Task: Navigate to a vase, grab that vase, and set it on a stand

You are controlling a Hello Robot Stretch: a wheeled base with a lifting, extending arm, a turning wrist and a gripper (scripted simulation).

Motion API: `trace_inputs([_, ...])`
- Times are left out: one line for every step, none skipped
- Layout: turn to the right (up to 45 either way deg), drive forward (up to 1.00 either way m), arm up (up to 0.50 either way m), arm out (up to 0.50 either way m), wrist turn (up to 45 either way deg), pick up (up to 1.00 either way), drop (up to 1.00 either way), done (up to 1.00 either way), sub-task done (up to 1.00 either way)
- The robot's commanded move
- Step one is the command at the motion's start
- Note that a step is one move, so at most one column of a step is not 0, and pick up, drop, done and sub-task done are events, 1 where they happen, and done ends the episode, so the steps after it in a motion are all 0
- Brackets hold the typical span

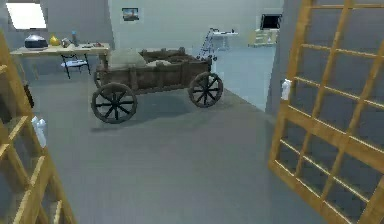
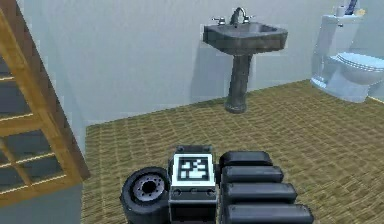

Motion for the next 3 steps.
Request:
trace_inputs([42.0, 0.00, 0.00, 0.00, 0.0, 0.00, 0.00, 0.00, 0.00])
trace_inputs([0.0, 0.25, 0.00, 0.00, 0.0, 0.00, 0.00, 0.00, 0.00])
trace_inputs([-45.0, 0.00, 0.00, 0.00, 0.0, 0.00, 0.00, 0.00, 0.00])
